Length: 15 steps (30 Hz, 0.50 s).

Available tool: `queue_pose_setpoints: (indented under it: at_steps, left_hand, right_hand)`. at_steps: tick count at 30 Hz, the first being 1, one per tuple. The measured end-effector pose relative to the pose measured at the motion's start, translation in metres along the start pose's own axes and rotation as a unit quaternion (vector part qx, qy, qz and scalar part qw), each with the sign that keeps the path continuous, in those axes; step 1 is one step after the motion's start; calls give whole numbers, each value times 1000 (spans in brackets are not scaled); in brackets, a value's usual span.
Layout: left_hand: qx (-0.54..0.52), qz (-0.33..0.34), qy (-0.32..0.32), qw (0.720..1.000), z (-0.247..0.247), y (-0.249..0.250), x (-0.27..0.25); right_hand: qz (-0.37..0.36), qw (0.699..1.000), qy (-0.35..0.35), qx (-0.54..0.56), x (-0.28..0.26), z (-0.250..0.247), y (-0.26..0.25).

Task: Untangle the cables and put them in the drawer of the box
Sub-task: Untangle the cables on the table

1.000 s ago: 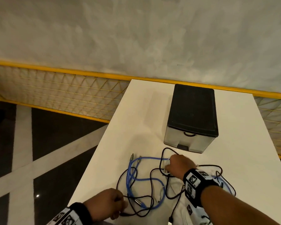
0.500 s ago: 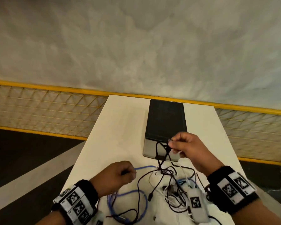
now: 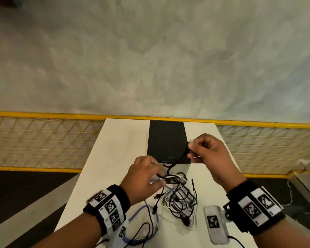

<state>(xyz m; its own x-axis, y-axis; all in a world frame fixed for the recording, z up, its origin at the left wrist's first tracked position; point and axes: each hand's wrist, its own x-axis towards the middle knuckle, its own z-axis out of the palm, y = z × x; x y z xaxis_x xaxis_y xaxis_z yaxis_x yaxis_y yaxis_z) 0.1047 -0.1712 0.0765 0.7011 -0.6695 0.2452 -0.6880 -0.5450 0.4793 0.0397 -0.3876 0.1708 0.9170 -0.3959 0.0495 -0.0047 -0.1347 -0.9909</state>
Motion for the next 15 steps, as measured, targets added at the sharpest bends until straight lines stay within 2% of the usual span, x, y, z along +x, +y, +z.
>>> queue_pose_setpoints:
  at_steps: [2, 3, 6, 8, 11, 15]
  left_hand:
    - [25, 6, -8, 1000, 8, -16, -13]
    - [38, 10, -36, 999, 14, -26, -22]
    - [62, -28, -180, 981, 27, -49, -48]
    - [82, -57, -232, 967, 33, -56, -59]
    - [72, -79, -209, 972, 31, -48, -60]
    - [-12, -73, -80, 994, 0, -8, -29]
  right_hand:
    - [6, 998, 47, 52, 5, -11, -1]
    - [5, 995, 70, 77, 7, -17, -2]
    - [-14, 986, 115, 121, 13, -29, -5]
    - [-24, 984, 122, 129, 14, -30, -8]
    - [-20, 989, 98, 108, 11, -22, -9]
    - [-10, 999, 23, 28, 2, -5, -5]
